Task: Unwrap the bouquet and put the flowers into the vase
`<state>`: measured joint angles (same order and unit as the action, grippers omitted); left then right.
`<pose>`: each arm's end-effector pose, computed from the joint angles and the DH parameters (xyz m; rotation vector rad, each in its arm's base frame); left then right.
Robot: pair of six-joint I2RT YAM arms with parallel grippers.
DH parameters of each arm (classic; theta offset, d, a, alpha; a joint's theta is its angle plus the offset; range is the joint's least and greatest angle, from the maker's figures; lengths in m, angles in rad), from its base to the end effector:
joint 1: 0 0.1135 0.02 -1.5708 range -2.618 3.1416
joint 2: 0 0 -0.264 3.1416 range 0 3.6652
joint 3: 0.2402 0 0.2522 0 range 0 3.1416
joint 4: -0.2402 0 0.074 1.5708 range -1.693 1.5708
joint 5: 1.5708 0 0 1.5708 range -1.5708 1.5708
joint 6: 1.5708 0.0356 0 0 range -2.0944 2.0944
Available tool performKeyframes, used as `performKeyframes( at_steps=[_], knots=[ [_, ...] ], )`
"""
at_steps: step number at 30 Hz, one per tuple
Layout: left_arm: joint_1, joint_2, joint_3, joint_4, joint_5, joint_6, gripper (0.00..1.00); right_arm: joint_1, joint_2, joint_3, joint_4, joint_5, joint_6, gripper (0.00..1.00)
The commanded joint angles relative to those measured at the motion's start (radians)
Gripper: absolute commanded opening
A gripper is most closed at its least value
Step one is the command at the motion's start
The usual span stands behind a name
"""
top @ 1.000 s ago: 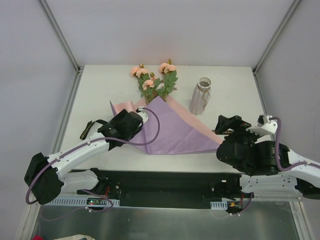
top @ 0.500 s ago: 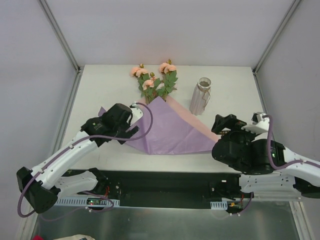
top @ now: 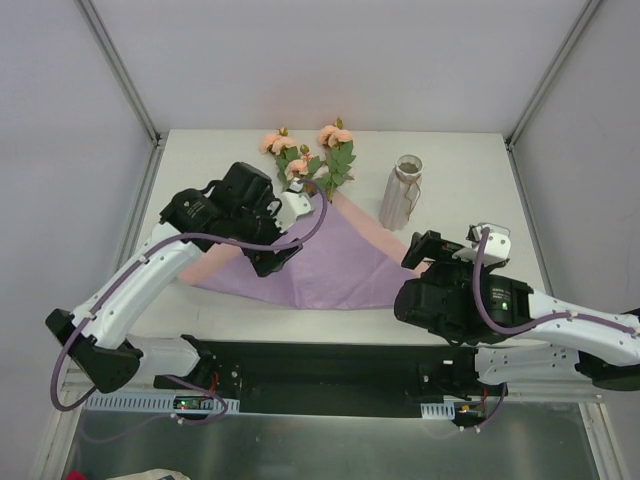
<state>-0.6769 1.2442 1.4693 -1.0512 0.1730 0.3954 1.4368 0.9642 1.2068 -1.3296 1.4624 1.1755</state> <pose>0.1790 -0.1517 0.3965 1.2994 2.0272 -0.3385 0.0523 0.1232 0.3786 0.1451 1.6604 0.0057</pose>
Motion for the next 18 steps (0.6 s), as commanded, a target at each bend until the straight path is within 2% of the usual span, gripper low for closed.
performKeyframes(
  at_steps=[1, 3, 7, 12, 18],
  knots=[
    [0.04, 0.079, 0.047, 0.077, 0.057, -0.035, 0.99, 0.002, 0.008, 0.025, -0.319, 0.096, 0.01, 0.98],
    [0.081, 0.188, 0.092, 0.077, 0.136, -0.043, 0.99, 0.002, 0.005, 0.022, -0.319, 0.095, 0.018, 0.98],
    [0.255, 0.42, 0.239, 0.076, 0.408, -0.032, 0.99, 0.002, -0.005, 0.0, -0.318, 0.085, 0.044, 0.98],
    [0.341, 0.712, 0.384, 0.076, 0.494, -0.007, 0.99, 0.002, 0.002, -0.006, -0.319, 0.064, 0.059, 0.98],
    [0.375, 0.828, 0.433, 0.106, 0.49, 0.025, 0.99, 0.002, -0.002, -0.032, -0.319, 0.046, 0.09, 0.99]
  ],
)
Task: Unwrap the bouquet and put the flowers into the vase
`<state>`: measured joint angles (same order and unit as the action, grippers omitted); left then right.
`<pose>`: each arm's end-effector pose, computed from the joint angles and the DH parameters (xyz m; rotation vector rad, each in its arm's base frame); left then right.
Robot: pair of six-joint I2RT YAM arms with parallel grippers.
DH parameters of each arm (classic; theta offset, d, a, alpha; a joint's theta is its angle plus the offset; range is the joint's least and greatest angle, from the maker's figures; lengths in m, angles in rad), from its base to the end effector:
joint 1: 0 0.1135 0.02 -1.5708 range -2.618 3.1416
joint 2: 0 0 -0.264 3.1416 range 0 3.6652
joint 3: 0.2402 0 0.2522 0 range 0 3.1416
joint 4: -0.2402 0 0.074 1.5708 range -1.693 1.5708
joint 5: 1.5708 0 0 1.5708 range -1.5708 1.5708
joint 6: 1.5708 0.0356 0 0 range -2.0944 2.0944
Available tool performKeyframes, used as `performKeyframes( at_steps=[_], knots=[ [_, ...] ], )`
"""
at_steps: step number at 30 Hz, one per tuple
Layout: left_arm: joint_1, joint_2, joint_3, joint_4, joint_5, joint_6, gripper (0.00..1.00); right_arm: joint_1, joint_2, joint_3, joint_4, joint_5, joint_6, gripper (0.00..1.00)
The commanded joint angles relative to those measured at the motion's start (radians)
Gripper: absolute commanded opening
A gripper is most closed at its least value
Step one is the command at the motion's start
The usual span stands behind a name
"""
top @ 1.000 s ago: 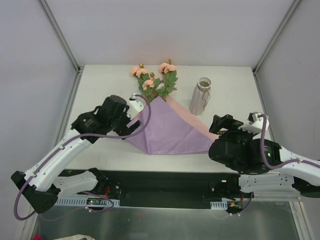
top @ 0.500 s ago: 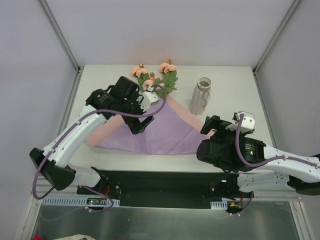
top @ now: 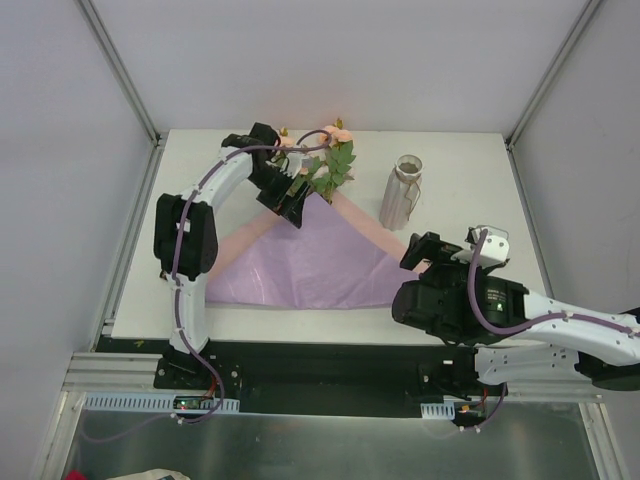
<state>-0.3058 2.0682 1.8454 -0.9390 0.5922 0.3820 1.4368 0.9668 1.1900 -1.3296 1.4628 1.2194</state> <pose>0.4129 -0.1512 0.2549 1.0359 2.4024 -0.7753 0.0525 0.1246 0.3739 0.1671 1.6590 0.0226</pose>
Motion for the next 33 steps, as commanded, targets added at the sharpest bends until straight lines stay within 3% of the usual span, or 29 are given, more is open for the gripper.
performKeyframes(
  at_steps=[1, 7, 12, 15, 16, 19, 20, 22, 23, 24, 26, 29, 30, 33],
  knots=[
    [0.007, 0.015, 0.055, -0.003, 0.066, 0.044, 0.98, 0.002, -0.004, -0.018, -0.318, 0.042, 0.049, 0.99],
    [0.019, 0.058, 0.022, 0.002, 0.064, 0.083, 0.74, 0.002, 0.013, -0.03, -0.318, 0.028, 0.065, 0.96],
    [0.019, 0.066, -0.026, 0.061, 0.0, 0.072, 0.8, 0.002, 0.027, -0.033, -0.296, 0.021, 0.051, 0.95],
    [0.022, 0.069, -0.047, 0.112, -0.052, 0.052, 0.9, 0.001, 0.032, -0.038, -0.223, 0.019, -0.029, 0.94],
    [0.022, 0.066, -0.052, 0.141, -0.08, 0.046, 0.99, 0.002, 0.032, -0.041, -0.188, 0.016, -0.072, 0.94],
    [0.033, 0.032, -0.084, 0.204, -0.101, 0.009, 0.99, -0.01, -0.003, -0.081, 0.14, -0.016, -0.428, 0.93],
    [0.042, 0.024, -0.087, 0.218, -0.08, 0.0, 0.99, -0.056, -0.022, -0.139, 0.42, -0.098, -0.729, 0.93],
    [0.043, 0.012, -0.104, 0.215, -0.049, 0.008, 0.99, -0.142, -0.107, -0.217, 0.71, -0.271, -0.979, 0.93],
    [0.042, 0.001, -0.116, 0.21, -0.011, 0.021, 0.93, -0.262, -0.134, -0.252, 0.878, -0.494, -1.045, 0.91],
    [0.042, -0.003, -0.144, 0.206, 0.009, 0.032, 0.9, -0.318, -0.148, -0.265, 0.912, -0.58, -1.092, 0.91],
    [0.043, -0.014, -0.17, 0.19, 0.047, 0.063, 0.84, -0.416, -0.105, -0.216, 0.912, -0.721, -1.132, 0.91],
    [0.042, -0.033, -0.218, 0.174, 0.09, 0.089, 0.67, -0.435, 0.005, -0.129, 0.932, -0.794, -1.248, 0.91],
    [0.042, -0.039, -0.233, 0.172, 0.098, 0.092, 0.49, -0.444, 0.05, -0.109, 0.935, -0.814, -1.27, 0.91],
    [0.043, -0.057, -0.242, 0.172, 0.097, 0.084, 0.23, -0.51, 0.116, -0.066, 0.958, -0.936, -1.272, 0.91]
  ],
)
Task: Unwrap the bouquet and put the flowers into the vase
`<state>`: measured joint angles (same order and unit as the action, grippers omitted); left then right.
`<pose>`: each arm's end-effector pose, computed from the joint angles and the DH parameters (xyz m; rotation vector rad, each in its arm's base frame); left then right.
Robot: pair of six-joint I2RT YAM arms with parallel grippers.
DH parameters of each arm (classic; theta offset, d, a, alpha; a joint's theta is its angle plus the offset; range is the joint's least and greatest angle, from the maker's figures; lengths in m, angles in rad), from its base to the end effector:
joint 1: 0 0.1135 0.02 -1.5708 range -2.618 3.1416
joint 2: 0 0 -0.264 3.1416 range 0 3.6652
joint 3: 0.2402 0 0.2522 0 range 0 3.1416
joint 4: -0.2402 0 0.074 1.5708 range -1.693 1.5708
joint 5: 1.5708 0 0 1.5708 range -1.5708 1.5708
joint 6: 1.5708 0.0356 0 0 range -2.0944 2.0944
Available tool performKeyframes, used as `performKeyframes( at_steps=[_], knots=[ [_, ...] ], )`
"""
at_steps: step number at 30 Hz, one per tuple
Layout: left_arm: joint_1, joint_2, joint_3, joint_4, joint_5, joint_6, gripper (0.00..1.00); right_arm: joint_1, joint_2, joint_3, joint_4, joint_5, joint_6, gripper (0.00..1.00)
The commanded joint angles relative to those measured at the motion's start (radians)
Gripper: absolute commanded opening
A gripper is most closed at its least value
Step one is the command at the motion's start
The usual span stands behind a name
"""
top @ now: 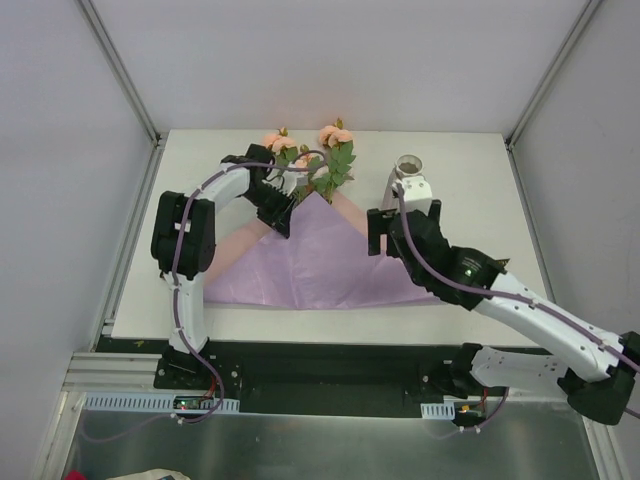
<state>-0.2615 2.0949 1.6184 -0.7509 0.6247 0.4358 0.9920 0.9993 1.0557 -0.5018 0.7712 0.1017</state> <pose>0.4119 -0.1318 0.1862 1.0399 2.4284 -0.8087 0.1347 0.1607 0.3664 -0.3643 1.8495 -0.0342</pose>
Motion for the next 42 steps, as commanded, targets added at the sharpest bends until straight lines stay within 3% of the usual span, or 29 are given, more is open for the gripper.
performKeyframes(
  at_steps=[1, 4, 13, 21, 24, 31, 34, 35, 36, 40, 42],
  knots=[
    [-0.001, -0.091, -0.014, -0.018, 0.066, 0.029, 0.13, -0.081, 0.096, 0.081, 0.138, -0.266, -0.157, 0.91],
    [-0.002, -0.139, -0.011, -0.019, 0.069, 0.015, 0.0, -0.125, 0.14, 0.11, 0.152, -0.337, -0.174, 0.91],
    [-0.068, -0.373, -0.06, -0.048, 0.119, 0.003, 0.0, -0.306, 0.182, 0.296, 0.076, -0.565, -0.203, 0.92],
    [-0.326, -0.771, -0.363, -0.083, 0.024, 0.171, 0.03, -0.388, 0.269, 0.389, 0.025, -0.71, -0.218, 0.92],
    [-0.34, -0.834, -0.361, -0.201, 0.075, 0.228, 0.04, -0.389, 0.312, 0.397, 0.025, -0.759, -0.212, 0.91],
    [-0.34, -0.921, -0.39, -0.519, 0.309, 0.516, 0.1, -0.362, 0.404, 0.357, 0.042, -0.892, -0.186, 0.86],
    [-0.341, -0.961, -0.434, -0.636, 0.375, 0.602, 0.3, -0.296, 0.429, 0.293, 0.049, -0.873, -0.185, 0.86],
    [-0.343, -0.967, -0.446, -0.677, 0.391, 0.627, 0.53, -0.277, 0.435, 0.249, 0.054, -0.872, -0.171, 0.86],
    [-0.343, -0.977, -0.448, -0.691, 0.397, 0.645, 0.63, -0.257, 0.432, 0.218, 0.062, -0.872, -0.165, 0.85],
    [-0.341, -1.003, -0.379, -0.731, 0.399, 0.647, 0.7, -0.123, 0.375, 0.057, 0.106, -0.848, -0.106, 0.83],
    [-0.341, -1.0, -0.28, -0.754, 0.4, 0.615, 0.87, -0.067, 0.319, -0.043, 0.12, -0.816, -0.061, 0.83]
  ],
)
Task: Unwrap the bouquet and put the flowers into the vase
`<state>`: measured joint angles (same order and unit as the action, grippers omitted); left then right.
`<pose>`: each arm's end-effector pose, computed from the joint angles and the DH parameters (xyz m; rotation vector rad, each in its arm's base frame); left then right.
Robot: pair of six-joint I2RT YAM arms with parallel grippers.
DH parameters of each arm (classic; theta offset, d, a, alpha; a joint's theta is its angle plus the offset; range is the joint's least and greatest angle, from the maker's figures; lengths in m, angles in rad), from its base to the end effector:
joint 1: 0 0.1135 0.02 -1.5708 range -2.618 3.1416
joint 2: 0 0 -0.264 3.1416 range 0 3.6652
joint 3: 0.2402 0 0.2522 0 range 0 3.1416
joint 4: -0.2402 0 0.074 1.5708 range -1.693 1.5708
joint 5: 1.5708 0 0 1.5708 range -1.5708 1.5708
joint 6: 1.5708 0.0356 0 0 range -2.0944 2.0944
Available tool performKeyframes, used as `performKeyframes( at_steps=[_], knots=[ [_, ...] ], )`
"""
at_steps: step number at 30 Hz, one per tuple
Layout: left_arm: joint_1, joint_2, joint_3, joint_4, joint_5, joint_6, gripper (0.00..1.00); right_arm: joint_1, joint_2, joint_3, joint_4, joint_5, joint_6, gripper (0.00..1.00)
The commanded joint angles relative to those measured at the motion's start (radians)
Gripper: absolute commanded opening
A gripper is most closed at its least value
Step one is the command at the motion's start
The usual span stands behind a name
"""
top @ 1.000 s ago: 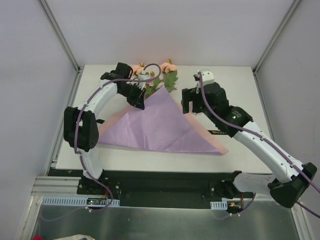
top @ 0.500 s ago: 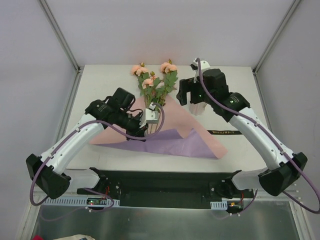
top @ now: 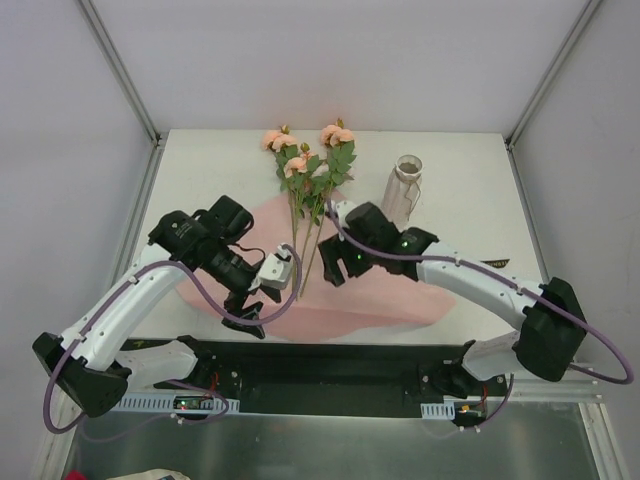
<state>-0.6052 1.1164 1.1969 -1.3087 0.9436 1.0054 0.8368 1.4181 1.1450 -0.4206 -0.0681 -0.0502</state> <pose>0.1278 -0.1235 0.3408 1.8811 1.5133 -1.1199 0.2099 0.2363 0.2961 -1.0247 2.0710 0.4880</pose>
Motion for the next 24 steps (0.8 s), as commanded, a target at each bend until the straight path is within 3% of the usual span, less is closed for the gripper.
performKeyframes(
  at_steps=[1, 2, 5, 9, 13, 16, 20, 24],
  knots=[
    [0.002, -0.018, 0.183, -0.208, 0.086, 0.021, 0.94, 0.141, -0.119, -0.16, 0.045, 0.045, 0.102, 0.83],
    [0.002, -0.017, 0.266, -0.208, 0.087, -0.006, 0.99, 0.168, -0.145, -0.18, 0.045, 0.057, 0.114, 0.82],
    [0.002, 0.002, 0.422, -0.208, 0.075, -0.089, 0.99, 0.263, -0.176, -0.226, 0.028, 0.117, 0.136, 0.83],
    [0.004, 0.022, 0.518, -0.128, 0.009, -0.212, 0.99, 0.28, -0.186, -0.203, -0.004, 0.194, 0.121, 0.85],
    [0.005, 0.026, 0.448, 0.052, -0.242, -0.422, 0.99, 0.138, -0.08, -0.038, -0.027, 0.223, 0.079, 0.84],
    [0.048, 0.036, 0.336, 0.155, -0.327, -0.509, 0.99, 0.059, 0.071, 0.139, -0.043, 0.237, 0.056, 0.81],
    [0.302, 0.072, 0.161, 0.271, -0.296, -0.56, 0.99, -0.002, 0.255, 0.315, -0.012, 0.24, 0.016, 0.77],
    [0.453, 0.132, 0.061, 0.383, -0.328, -0.603, 0.97, -0.074, 0.413, 0.433, 0.04, 0.24, 0.044, 0.73]
  ],
)
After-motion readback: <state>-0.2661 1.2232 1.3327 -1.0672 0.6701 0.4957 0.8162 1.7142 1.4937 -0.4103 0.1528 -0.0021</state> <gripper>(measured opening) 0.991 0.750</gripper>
